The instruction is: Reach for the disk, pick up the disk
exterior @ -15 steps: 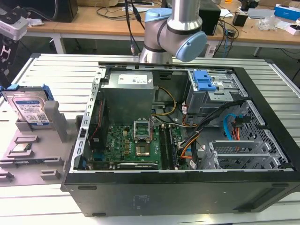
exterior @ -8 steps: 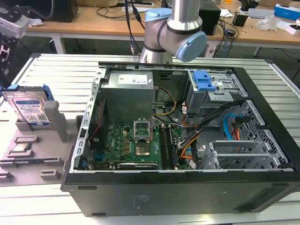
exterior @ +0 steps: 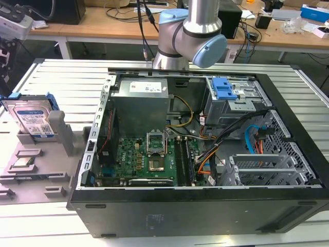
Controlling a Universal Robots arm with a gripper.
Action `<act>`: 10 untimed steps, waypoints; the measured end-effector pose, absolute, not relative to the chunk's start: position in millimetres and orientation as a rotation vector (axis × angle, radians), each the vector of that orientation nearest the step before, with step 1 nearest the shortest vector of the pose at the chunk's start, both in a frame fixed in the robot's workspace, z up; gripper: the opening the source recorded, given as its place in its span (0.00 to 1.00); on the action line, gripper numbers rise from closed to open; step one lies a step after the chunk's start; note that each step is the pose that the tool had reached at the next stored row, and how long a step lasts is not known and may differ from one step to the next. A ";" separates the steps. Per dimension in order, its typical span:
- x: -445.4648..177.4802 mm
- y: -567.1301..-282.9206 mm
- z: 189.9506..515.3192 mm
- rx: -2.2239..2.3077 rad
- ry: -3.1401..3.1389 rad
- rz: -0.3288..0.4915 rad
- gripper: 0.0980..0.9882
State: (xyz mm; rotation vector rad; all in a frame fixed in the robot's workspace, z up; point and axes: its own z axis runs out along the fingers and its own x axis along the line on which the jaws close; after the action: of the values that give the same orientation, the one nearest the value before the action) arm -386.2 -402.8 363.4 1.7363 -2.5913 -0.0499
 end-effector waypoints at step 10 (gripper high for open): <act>-386.2 -402.8 363.4 1.907 -2.466 -0.047 0.01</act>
State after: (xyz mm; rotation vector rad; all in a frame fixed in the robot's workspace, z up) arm -386.2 -402.8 363.4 1.9071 -2.4657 -0.0475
